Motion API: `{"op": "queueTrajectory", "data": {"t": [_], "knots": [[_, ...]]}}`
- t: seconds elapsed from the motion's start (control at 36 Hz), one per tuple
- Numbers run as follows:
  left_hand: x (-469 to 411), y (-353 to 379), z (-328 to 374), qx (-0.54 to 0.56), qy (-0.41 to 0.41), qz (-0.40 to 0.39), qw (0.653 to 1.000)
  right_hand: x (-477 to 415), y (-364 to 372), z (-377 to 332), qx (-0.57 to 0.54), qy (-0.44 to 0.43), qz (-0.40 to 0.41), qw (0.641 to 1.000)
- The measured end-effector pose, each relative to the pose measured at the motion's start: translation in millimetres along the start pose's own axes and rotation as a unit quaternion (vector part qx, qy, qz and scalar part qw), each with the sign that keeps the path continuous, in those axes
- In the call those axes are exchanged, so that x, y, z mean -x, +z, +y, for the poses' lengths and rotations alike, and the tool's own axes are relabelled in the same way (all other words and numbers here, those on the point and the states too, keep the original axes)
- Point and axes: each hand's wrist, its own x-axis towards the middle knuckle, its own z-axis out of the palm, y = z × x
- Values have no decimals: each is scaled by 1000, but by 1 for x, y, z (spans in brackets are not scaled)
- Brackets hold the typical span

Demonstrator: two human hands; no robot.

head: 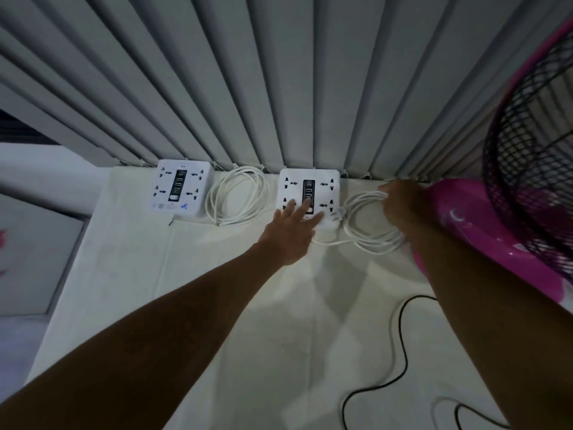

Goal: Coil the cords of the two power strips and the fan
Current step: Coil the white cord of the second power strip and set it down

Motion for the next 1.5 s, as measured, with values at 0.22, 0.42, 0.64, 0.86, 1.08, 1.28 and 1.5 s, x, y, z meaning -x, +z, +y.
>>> {"op": "queueTrajectory", "data": {"t": [0.22,0.42,0.64,0.86,1.08,1.28,1.5], "knots": [[-4,-1,0,9,-5,-9,1000,4,16,10,-109,-56,121,985],[-8,-10,13,2,-25,-23,999,69,42,5,-5,-299,213,930],[-7,-6,11,0,-31,-17,999,86,68,11,150,-289,93,941],[-9,2,8,-15,-26,-2,1000,66,67,-5,90,-211,50,972],[-9,2,8,-6,-24,-3,1000,54,63,-2,39,-227,127,965],[-7,1,2,19,-11,-23,999,58,57,5,38,-208,-3,977],[18,-3,-4,5,27,-17,999,104,53,1,-34,-217,52,974]]}}
